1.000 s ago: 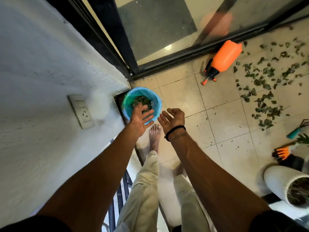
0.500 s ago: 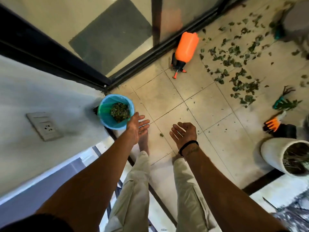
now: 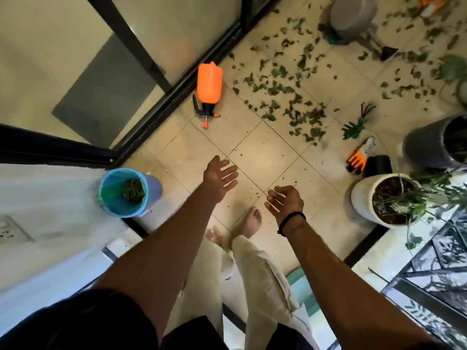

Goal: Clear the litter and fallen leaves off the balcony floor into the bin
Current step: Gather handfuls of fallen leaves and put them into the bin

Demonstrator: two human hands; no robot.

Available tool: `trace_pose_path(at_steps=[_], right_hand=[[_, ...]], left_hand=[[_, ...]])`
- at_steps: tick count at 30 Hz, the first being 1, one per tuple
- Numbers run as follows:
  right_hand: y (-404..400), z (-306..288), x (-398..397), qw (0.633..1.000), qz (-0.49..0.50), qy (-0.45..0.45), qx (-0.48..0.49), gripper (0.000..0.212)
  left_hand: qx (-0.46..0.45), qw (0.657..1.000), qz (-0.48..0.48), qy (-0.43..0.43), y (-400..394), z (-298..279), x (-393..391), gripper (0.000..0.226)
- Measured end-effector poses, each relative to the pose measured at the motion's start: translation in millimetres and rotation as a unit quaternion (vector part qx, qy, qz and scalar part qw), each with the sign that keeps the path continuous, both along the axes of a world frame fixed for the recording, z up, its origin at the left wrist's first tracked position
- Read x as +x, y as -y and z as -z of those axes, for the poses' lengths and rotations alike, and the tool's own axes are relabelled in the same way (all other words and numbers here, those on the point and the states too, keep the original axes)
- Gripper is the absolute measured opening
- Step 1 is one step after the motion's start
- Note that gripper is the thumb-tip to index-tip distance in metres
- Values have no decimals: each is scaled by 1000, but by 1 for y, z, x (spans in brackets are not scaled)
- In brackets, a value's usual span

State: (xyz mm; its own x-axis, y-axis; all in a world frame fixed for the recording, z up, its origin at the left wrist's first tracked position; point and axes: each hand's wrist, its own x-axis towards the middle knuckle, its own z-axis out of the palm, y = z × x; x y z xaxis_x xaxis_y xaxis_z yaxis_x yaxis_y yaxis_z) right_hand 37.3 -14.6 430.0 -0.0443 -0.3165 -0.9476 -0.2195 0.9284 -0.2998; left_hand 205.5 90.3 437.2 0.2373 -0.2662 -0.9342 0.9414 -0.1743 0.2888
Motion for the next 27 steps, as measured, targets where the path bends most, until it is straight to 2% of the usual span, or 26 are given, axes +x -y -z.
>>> trace_pose_path(at_steps=[6,13,19,27], right_hand=[[13,4,-19,999,-29,5,22,16],[22,-6,-8,997,-69,16,10,16],[62,-11,-20,998,-60,5,-24,14],[98,9,-39,998,-48,-39,-19,19]], left_hand=[[32,997,60,30,16,6,13,37],[90,993,66,38,-9,5,17,37],[73,994,83,22,22,15,-9,42],[50,991,125,-9,92,25,-27,42]])
